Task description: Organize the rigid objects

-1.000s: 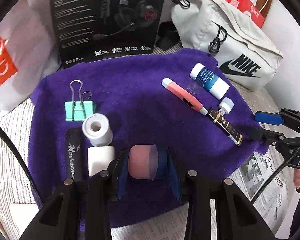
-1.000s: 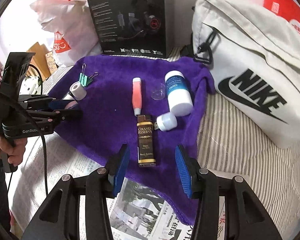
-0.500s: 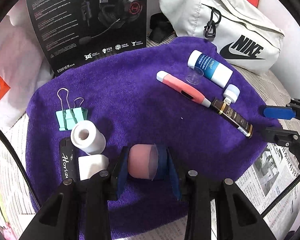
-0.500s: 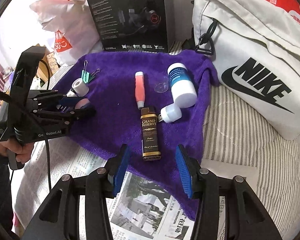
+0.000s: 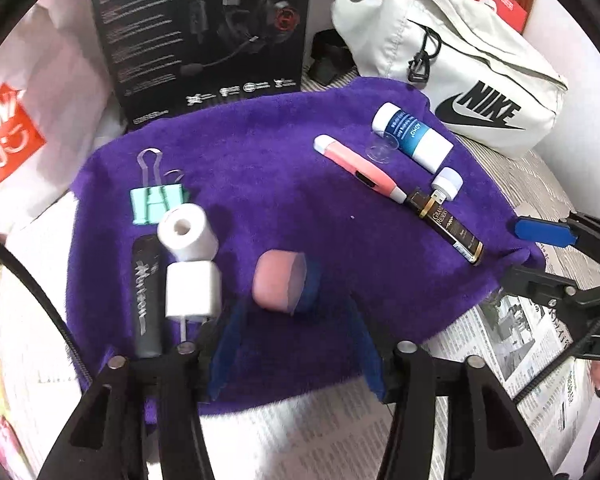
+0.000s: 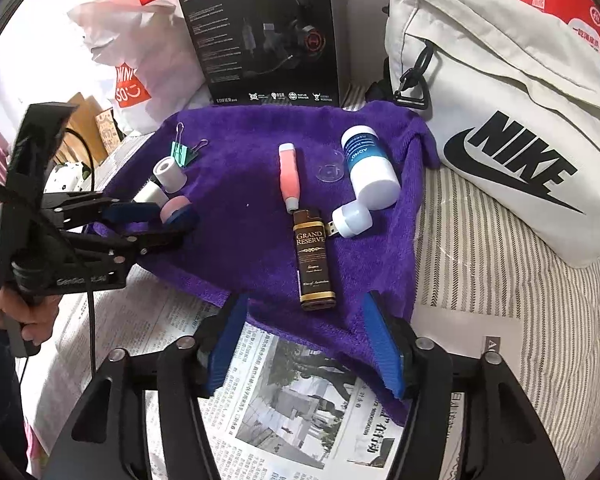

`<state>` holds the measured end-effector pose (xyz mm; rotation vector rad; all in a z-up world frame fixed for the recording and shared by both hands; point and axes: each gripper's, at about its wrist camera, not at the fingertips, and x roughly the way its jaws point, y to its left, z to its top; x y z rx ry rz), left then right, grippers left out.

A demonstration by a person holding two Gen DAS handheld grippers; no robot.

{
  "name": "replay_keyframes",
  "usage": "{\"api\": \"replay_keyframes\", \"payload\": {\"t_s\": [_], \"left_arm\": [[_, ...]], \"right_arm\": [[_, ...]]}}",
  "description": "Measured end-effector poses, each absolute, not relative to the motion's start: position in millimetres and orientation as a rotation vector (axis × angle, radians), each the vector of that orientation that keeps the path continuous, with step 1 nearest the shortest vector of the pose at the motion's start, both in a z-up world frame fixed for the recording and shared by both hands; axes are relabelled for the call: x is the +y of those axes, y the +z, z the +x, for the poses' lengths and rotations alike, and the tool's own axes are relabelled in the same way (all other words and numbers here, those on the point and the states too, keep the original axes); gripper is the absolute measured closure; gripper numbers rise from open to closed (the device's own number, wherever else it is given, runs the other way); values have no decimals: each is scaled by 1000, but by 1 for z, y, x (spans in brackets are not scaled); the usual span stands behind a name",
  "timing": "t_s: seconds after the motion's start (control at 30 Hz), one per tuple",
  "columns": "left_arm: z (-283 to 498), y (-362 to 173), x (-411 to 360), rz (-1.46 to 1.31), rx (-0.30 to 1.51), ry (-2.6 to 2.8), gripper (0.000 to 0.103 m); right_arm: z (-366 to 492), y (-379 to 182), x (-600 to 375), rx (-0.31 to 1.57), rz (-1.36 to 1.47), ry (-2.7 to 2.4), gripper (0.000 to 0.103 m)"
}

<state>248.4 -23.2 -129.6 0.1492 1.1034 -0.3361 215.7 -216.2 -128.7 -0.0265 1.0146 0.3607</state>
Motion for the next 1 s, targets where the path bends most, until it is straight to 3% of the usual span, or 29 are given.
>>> {"api": "replay_keyframes", "payload": {"t_s": [0.17, 0.37, 0.43, 0.57, 1.0], "left_arm": [[236, -117, -9, 103, 1100, -304, 24], [211, -104, 7, 116, 1101, -209, 16], [200, -96, 12, 102, 1094, -176, 14], [180, -76, 19, 76, 1061, -141, 11], [131, -27, 7, 31, 943, -136, 10]], "right_arm": [[215, -131, -211, 1005, -33, 369, 29], [216, -130, -207, 1022, -11, 339, 24], [214, -127, -206, 1029, -5, 319, 23], [208, -122, -205, 1053, 14, 286, 4], [138, -78, -218, 997, 38, 179, 0]]}}
